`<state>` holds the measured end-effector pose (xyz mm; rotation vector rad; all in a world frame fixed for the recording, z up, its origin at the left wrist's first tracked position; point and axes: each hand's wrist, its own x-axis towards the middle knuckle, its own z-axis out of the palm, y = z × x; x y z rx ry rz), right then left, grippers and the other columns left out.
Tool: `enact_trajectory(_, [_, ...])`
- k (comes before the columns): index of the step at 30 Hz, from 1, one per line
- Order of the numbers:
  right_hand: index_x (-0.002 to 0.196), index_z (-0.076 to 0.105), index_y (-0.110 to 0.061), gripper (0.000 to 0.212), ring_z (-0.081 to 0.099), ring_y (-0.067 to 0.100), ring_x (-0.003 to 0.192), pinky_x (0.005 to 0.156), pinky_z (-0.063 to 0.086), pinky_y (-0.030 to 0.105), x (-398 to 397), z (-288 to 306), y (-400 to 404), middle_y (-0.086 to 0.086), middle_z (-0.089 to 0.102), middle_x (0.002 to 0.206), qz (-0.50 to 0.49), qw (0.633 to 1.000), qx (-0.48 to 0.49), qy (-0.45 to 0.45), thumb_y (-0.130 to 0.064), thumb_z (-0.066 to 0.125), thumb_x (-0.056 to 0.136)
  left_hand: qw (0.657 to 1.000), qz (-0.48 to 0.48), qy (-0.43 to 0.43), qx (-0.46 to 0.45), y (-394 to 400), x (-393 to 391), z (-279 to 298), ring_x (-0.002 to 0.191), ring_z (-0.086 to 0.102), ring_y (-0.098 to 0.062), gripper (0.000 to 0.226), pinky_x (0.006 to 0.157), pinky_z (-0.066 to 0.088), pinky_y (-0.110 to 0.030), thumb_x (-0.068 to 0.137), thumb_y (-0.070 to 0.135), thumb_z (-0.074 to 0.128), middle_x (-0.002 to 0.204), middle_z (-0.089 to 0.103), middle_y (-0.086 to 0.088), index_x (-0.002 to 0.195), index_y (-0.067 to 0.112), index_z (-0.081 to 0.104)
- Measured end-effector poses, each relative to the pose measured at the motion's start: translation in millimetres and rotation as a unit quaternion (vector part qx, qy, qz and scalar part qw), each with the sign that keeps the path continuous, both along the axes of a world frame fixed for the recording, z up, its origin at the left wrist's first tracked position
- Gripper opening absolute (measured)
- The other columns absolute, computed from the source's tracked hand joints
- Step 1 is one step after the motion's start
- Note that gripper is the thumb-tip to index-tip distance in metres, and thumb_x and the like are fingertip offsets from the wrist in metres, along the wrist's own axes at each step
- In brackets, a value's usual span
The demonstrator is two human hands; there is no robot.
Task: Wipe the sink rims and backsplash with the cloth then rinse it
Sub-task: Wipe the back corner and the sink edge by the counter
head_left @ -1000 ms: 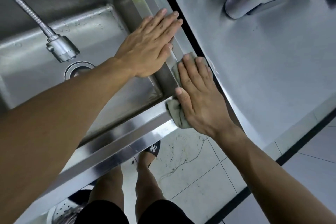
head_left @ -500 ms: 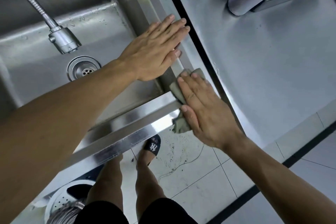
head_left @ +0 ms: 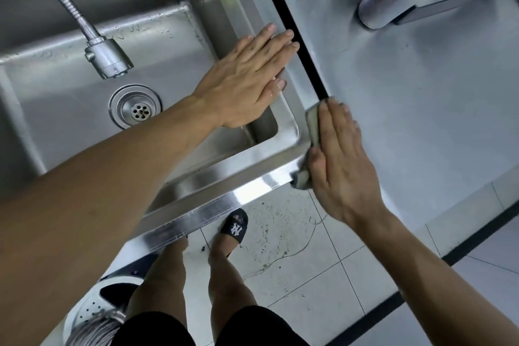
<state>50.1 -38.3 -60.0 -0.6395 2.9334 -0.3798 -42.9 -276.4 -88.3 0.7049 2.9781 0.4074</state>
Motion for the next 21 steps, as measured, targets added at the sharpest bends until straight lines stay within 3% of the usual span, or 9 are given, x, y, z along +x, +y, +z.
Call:
enact_trajectory(2, [0.161, 0.017, 0.003, 0.062, 0.007, 0.032, 0.16, 0.131, 0.008, 0.046, -19, -4, -17, 0.021, 0.013, 0.171, -0.021, 1.0, 0.007, 0.021, -0.027, 0.027, 0.108, 1.0, 0.006, 0.008, 0.005, 0, 1, -2, 0.161, -0.004, -0.023, 0.062, 0.13, 0.001, -0.04, 0.11, 0.037, 0.018, 0.175, 0.001, -0.002, 0.166, 0.014, 0.007])
enact_trajectory(5, [0.159, 0.019, 0.007, 0.063, 0.007, 0.037, 0.159, 0.129, 0.013, 0.052, -21, -9, -51, 0.027, 0.013, 0.169, 0.012, 0.998, 0.022, 0.053, -0.026, 0.031, 0.107, 1.0, 0.0, 0.011, 0.013, -2, 0, -4, 0.161, -0.002, -0.023, 0.06, 0.13, 0.002, -0.04, 0.11, 0.036, 0.018, 0.175, 0.003, -0.002, 0.166, 0.015, 0.009])
enact_trajectory(7, [0.162, 0.017, 0.001, 0.064, 0.002, 0.033, 0.16, 0.129, 0.012, 0.052, 2, -9, -54, 0.021, 0.009, 0.171, 0.062, 0.998, 0.025, 0.023, -0.03, 0.034, 0.109, 1.0, -0.012, 0.006, 0.009, -5, -1, -4, 0.161, -0.004, -0.022, 0.06, 0.13, 0.001, -0.039, 0.111, 0.036, 0.017, 0.175, 0.002, -0.001, 0.167, 0.017, 0.007])
enact_trajectory(11, [0.161, 0.028, -0.009, 0.059, 0.013, 0.023, 0.16, 0.127, 0.023, 0.051, 23, 1, -18, 0.01, 0.021, 0.171, 0.15, 0.988, -0.014, -0.017, -0.034, 0.039, 0.109, 1.0, -0.016, -0.008, 0.0, -6, -1, -2, 0.161, -0.007, -0.02, 0.061, 0.129, -0.003, -0.037, 0.111, 0.039, 0.015, 0.174, -0.003, 0.0, 0.167, 0.018, 0.002])
enact_trajectory(13, [0.161, 0.029, -0.007, 0.058, 0.013, 0.023, 0.16, 0.128, 0.022, 0.051, 2, -1, -2, 0.011, 0.022, 0.17, 0.129, 0.992, -0.007, -0.001, -0.033, 0.036, 0.109, 1.0, -0.014, -0.008, 0.003, -6, -1, -2, 0.161, -0.006, -0.021, 0.061, 0.13, -0.002, -0.037, 0.112, 0.039, 0.015, 0.175, -0.002, -0.001, 0.167, 0.017, 0.002])
enact_trajectory(17, [0.164, 0.017, -0.007, 0.063, 0.001, 0.022, 0.161, 0.132, 0.005, 0.041, -30, -4, -22, 0.01, 0.009, 0.173, 0.026, 1.0, -0.016, -0.006, -0.032, 0.035, 0.109, 1.0, 0.006, 0.005, 0.024, -4, 4, -2, 0.161, 0.001, -0.022, 0.06, 0.13, 0.002, -0.037, 0.111, 0.038, 0.018, 0.174, 0.007, -0.002, 0.166, 0.016, 0.011])
enact_trajectory(21, [0.16, 0.031, -0.004, 0.06, 0.009, 0.023, 0.161, 0.131, 0.007, 0.041, -40, -6, -49, 0.011, 0.02, 0.17, 0.095, 0.992, -0.077, -0.021, -0.023, 0.043, 0.104, 0.995, 0.066, -0.024, 0.074, -11, 27, 1, 0.16, 0.009, -0.023, 0.059, 0.131, 0.009, -0.041, 0.109, 0.034, 0.019, 0.173, 0.014, -0.003, 0.165, 0.015, 0.02])
